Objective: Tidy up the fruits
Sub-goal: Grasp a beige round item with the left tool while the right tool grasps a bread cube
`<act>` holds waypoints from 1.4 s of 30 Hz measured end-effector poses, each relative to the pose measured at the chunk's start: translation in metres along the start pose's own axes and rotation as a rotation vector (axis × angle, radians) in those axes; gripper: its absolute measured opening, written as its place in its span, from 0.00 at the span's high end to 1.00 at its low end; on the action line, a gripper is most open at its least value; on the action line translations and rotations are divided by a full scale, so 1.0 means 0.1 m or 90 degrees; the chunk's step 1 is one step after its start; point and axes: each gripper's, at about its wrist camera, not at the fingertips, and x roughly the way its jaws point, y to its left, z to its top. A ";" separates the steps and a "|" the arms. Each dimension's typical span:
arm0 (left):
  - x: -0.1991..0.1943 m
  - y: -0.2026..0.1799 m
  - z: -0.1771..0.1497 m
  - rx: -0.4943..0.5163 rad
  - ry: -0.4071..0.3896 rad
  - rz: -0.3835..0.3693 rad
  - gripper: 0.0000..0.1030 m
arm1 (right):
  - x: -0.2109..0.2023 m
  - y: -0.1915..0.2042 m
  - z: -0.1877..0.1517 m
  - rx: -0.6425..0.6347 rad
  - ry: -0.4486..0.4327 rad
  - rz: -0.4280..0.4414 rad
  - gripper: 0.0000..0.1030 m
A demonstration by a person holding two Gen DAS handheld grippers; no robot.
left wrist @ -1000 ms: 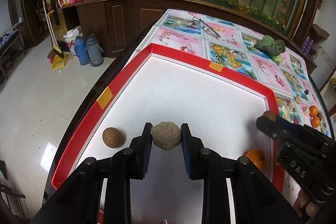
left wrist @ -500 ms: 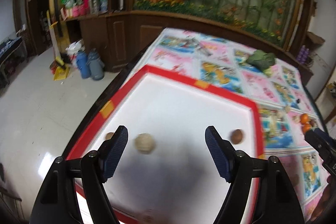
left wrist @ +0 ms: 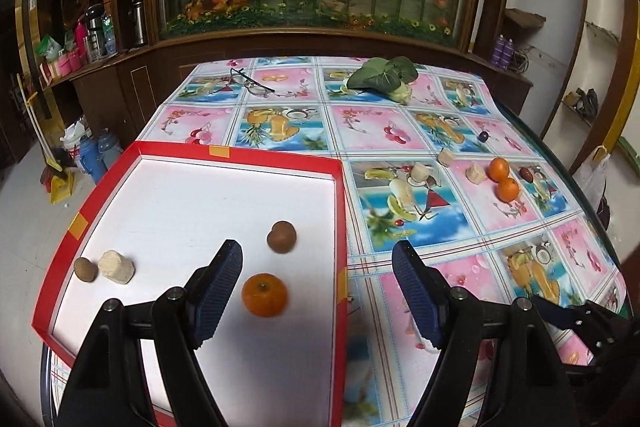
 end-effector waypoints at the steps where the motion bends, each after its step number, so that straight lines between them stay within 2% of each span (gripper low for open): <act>1: 0.00 -0.01 0.00 -0.002 0.002 0.003 0.25 | 0.02 0.02 -0.02 -0.006 0.004 0.003 0.44; 5: 0.02 -0.02 0.03 -0.003 0.002 0.014 0.25 | 0.22 0.20 0.07 -0.043 0.025 0.016 0.46; 7: 0.07 -0.05 0.05 0.001 0.007 0.017 0.25 | 0.35 0.27 0.12 -0.057 0.039 0.013 0.56; 8: 0.10 -0.09 0.06 0.003 0.010 0.017 0.25 | 0.41 0.29 0.12 -0.065 0.051 0.012 0.74; 13: 0.30 -0.46 0.12 0.038 0.038 -0.011 0.25 | 0.43 0.31 0.09 -0.085 0.050 -0.002 0.75; 18: 0.66 -0.99 0.17 0.081 0.081 -0.055 0.25 | 0.32 -0.19 0.07 -0.003 0.034 -0.030 0.76; 20: 0.87 -1.13 0.23 0.091 0.089 -0.039 0.25 | 0.27 -0.40 0.07 0.029 0.026 -0.043 0.76; 24: 1.27 -1.15 0.40 0.066 0.101 -0.005 0.25 | 0.19 -0.74 0.05 0.081 0.016 -0.050 0.76; 28: 1.54 -1.18 0.50 0.061 0.113 0.009 0.26 | 0.20 -0.84 0.06 0.100 0.018 -0.011 0.76; 31: 1.62 -1.20 0.52 0.057 0.104 0.006 0.36 | 0.21 -0.84 0.10 0.098 0.010 -0.001 0.76; 32: 1.62 -1.21 0.54 0.057 0.104 -0.004 0.49 | 0.22 -0.85 0.12 0.099 0.008 0.002 0.76; 33: 1.61 -1.23 0.54 0.064 0.103 -0.012 0.69 | 0.24 -0.86 0.14 0.101 0.007 0.006 0.76; 34: 1.59 -1.26 0.54 0.074 0.101 -0.010 0.80 | 0.25 -0.87 0.15 0.101 0.004 0.007 0.76; 42: 1.38 -1.19 0.38 0.082 0.119 -0.026 0.80 | 0.35 -0.86 0.18 0.093 0.014 0.006 0.76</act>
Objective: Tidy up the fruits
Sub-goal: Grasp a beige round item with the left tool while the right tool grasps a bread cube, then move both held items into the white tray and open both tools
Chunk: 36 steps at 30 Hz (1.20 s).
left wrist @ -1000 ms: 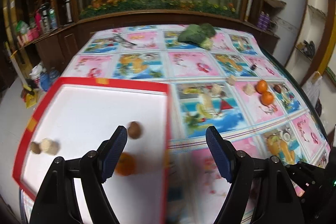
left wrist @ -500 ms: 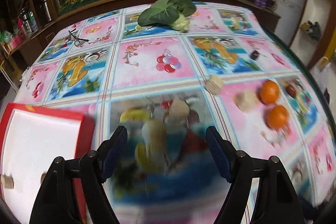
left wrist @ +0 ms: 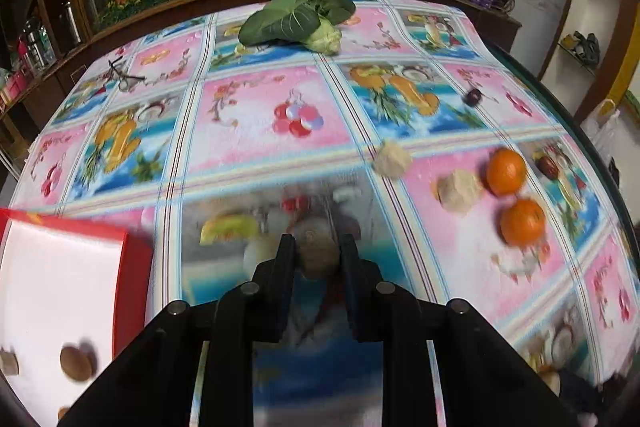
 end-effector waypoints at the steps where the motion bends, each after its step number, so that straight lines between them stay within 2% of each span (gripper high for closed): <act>1: -0.04 0.00 -0.05 0.003 0.001 -0.002 0.80 | 0.00 0.00 0.00 0.001 0.000 -0.001 0.76; 8: -0.42 0.11 -0.38 0.007 -0.001 -0.035 0.79 | -0.14 0.11 -0.06 -0.003 -0.006 -0.016 0.76; 21: -0.94 0.51 -0.68 -0.012 -0.039 -0.065 0.79 | -0.46 0.40 -0.22 -0.006 -0.036 -0.057 0.76; 29: -1.13 0.89 -0.81 -0.051 -0.057 -0.048 0.79 | -0.56 0.74 -0.22 -0.042 -0.048 -0.061 0.76; 36: -1.23 1.41 -0.91 -0.111 -0.069 0.000 0.79 | -0.52 1.11 -0.15 -0.080 -0.057 -0.036 0.75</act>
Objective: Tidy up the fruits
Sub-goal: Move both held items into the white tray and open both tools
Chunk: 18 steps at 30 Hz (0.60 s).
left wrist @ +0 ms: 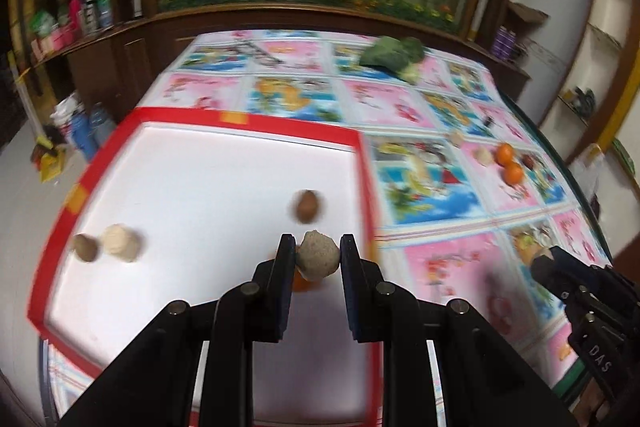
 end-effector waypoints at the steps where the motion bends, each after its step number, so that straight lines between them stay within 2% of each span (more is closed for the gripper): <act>1: -0.01 0.09 0.00 -0.010 -0.002 0.011 0.79 | 0.01 0.05 0.02 -0.005 -0.002 0.006 0.76; 7: 0.00 0.56 0.02 -0.061 -0.001 0.070 0.79 | 0.11 0.41 0.16 -0.040 -0.011 0.049 0.75; 12: 0.09 0.72 0.05 -0.072 0.006 0.093 0.79 | 0.27 0.83 0.30 -0.077 -0.013 0.107 0.75; 18: 0.14 0.85 0.08 -0.074 0.005 0.112 0.79 | 0.52 1.22 0.36 -0.111 0.009 0.156 0.75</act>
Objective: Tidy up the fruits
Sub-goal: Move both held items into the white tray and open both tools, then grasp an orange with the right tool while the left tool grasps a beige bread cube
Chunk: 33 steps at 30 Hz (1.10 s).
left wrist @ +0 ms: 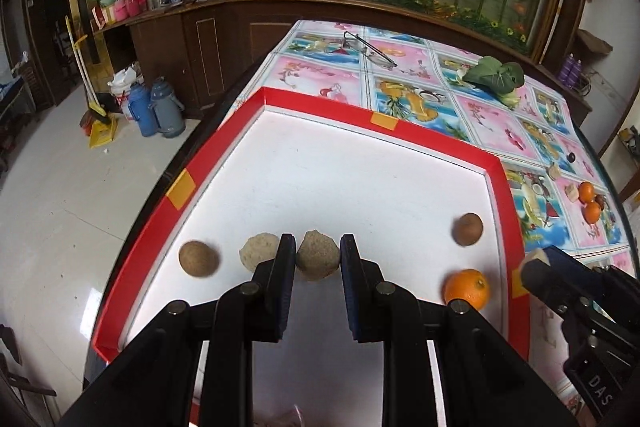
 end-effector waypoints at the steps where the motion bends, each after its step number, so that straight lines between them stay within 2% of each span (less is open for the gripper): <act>1: 0.00 0.01 0.01 -0.002 0.000 0.001 0.79 | 0.02 0.03 0.01 -0.003 0.002 0.003 0.75; 10: 0.06 0.00 0.05 -0.001 0.004 0.016 0.77 | 0.35 0.12 0.16 -0.001 0.018 0.024 0.75; 11: 0.07 0.00 0.05 -0.001 0.006 0.016 0.72 | 0.38 0.13 0.17 -0.002 0.022 0.024 0.75; 13: 0.07 0.01 0.05 -0.005 0.008 0.019 0.57 | 0.43 0.13 0.18 0.001 0.028 0.025 0.74; 14: 0.07 0.02 0.05 -0.007 0.007 0.022 0.46 | 0.46 0.12 0.19 0.003 0.033 0.024 0.74; 15: 0.06 0.03 0.05 -0.012 0.004 0.024 0.40 | 0.50 0.12 0.18 0.008 0.040 0.021 0.74; 19: 0.02 0.09 0.07 -0.026 -0.004 0.031 0.36 | 0.51 0.09 0.17 0.013 0.043 0.024 0.74; 23: 0.01 0.11 0.08 -0.038 -0.004 0.042 0.25 | 0.42 0.02 0.17 0.020 0.027 0.016 0.72; 25: 0.02 0.09 0.10 -0.038 -0.004 0.047 0.24 | 0.35 -0.06 0.17 0.030 0.016 0.011 0.61; 27: 0.02 0.08 0.10 -0.036 -0.001 0.052 0.23 | 0.29 -0.13 0.16 0.041 0.006 0.004 0.41; 28: 0.02 0.07 0.11 -0.035 0.000 0.054 0.23 | 0.26 -0.17 0.15 0.046 0.000 0.000 0.37; 30: 0.01 0.05 0.11 -0.036 0.001 0.058 0.22 | 0.18 -0.27 0.12 0.059 -0.010 -0.018 0.21; 33: -0.01 0.02 0.12 -0.036 -0.001 0.064 0.20 | 0.08 -0.41 0.09 0.071 -0.018 -0.043 0.04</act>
